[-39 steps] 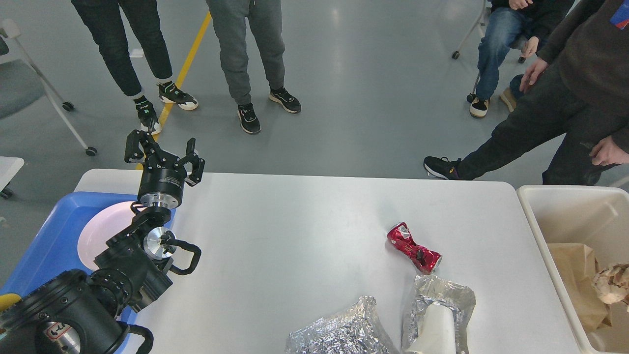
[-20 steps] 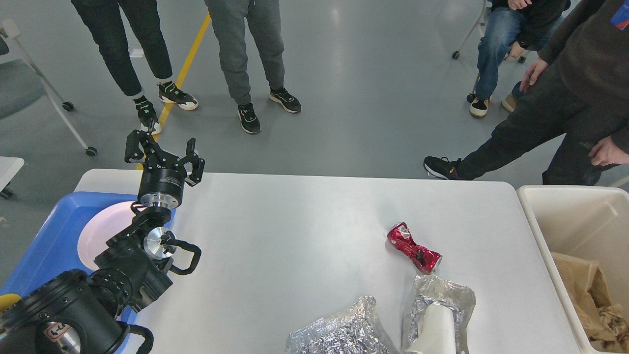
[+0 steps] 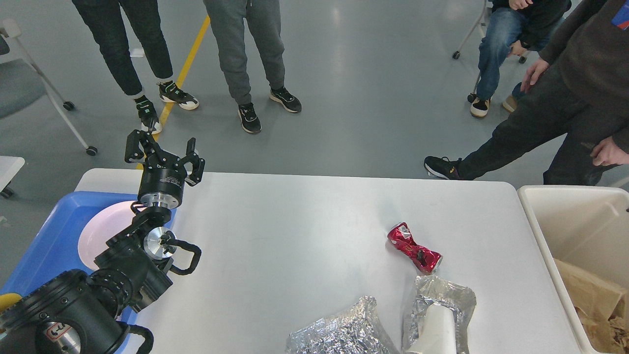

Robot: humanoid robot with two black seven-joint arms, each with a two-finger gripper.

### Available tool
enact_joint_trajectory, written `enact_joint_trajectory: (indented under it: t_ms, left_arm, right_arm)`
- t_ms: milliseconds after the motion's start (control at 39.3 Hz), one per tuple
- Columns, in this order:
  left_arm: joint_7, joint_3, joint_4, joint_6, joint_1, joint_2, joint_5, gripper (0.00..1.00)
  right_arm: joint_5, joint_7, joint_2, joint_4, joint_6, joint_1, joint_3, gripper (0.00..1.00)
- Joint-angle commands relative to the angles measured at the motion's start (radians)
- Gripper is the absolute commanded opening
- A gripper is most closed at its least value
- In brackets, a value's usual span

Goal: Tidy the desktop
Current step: 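Raise the right gripper up away from the bin, then move the right gripper down toward the red crushed can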

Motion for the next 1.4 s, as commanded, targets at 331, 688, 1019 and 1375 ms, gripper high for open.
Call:
enact_joint_trajectory:
  t_ms: [331, 688, 1019, 1375]
  left_arm:
    - [0.0, 0.0, 0.0, 0.0, 0.0, 0.002, -0.001, 0.97]
    - [0.0, 0.0, 0.0, 0.0, 0.0, 0.0, 0.001, 0.97]
    - [0.0, 0.0, 0.0, 0.0, 0.0, 0.0, -0.001, 0.97]
    - [0.0, 0.0, 0.0, 0.0, 0.0, 0.0, -0.001, 0.97]
  right_arm:
    - [0.11, 0.001, -0.094, 0.308, 0.271, 0.392, -0.079, 1.0]
    - [0.188, 0.009, 0.078, 0.411, 0.349, 0.548, -0.175, 1.0]
    - [0.252, 0.007, 0.281, 0.454, 0.332, 0.651, -0.181, 1.0]
    - [0.242, 0.007, 0.388, 0.503, 0.349, 0.657, -0.161, 1.0]
